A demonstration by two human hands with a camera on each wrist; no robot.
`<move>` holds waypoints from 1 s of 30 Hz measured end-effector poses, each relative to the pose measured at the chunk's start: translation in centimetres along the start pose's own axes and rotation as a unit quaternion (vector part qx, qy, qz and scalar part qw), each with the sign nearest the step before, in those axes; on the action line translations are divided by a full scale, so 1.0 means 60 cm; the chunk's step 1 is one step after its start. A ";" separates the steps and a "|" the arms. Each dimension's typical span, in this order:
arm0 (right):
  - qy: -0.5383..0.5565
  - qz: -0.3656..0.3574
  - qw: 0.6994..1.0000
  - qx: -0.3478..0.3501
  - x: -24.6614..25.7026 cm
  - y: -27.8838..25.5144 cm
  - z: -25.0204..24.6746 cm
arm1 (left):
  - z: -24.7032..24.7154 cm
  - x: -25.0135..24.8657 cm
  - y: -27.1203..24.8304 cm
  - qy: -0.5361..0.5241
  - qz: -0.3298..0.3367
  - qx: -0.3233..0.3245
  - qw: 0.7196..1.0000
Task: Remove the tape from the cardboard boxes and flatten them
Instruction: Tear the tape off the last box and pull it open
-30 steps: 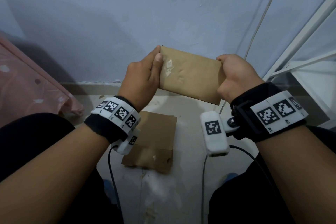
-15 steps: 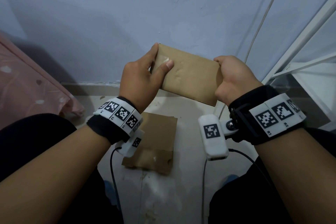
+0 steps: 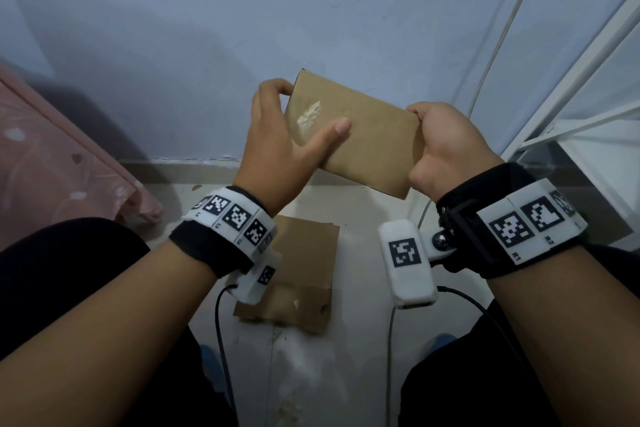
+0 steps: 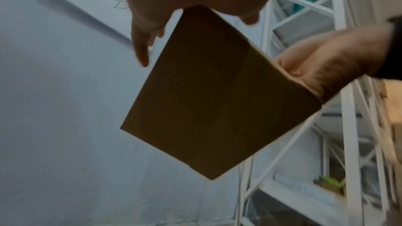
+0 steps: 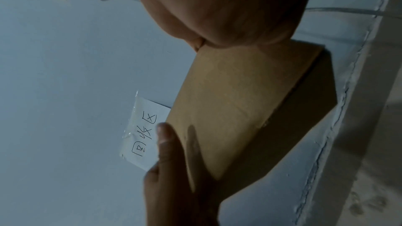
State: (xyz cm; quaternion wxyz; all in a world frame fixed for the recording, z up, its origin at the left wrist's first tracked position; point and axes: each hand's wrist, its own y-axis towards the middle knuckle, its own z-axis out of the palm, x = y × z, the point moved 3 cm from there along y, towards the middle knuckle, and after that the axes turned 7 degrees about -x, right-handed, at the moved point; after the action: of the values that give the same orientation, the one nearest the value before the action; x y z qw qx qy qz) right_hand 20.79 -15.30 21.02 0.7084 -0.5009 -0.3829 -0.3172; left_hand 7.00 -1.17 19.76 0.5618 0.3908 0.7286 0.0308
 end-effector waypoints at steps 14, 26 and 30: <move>-0.030 0.020 0.999 -0.027 -0.010 0.004 -0.002 | -0.005 0.006 0.001 0.023 0.001 0.007 1.000; -0.038 0.040 0.996 -0.069 -0.017 0.010 -0.014 | -0.006 0.010 0.008 0.076 -0.020 0.011 0.997; -0.058 0.014 0.995 -0.082 -0.013 0.003 -0.013 | -0.001 0.011 -0.003 0.114 -0.031 0.062 0.991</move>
State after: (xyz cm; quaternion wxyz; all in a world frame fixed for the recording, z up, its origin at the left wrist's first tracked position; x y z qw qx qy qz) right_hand 20.70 -15.95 20.12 0.6462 -0.5801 -0.3888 -0.3078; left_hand 6.83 -0.90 19.17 0.4503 0.3960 0.8002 0.0124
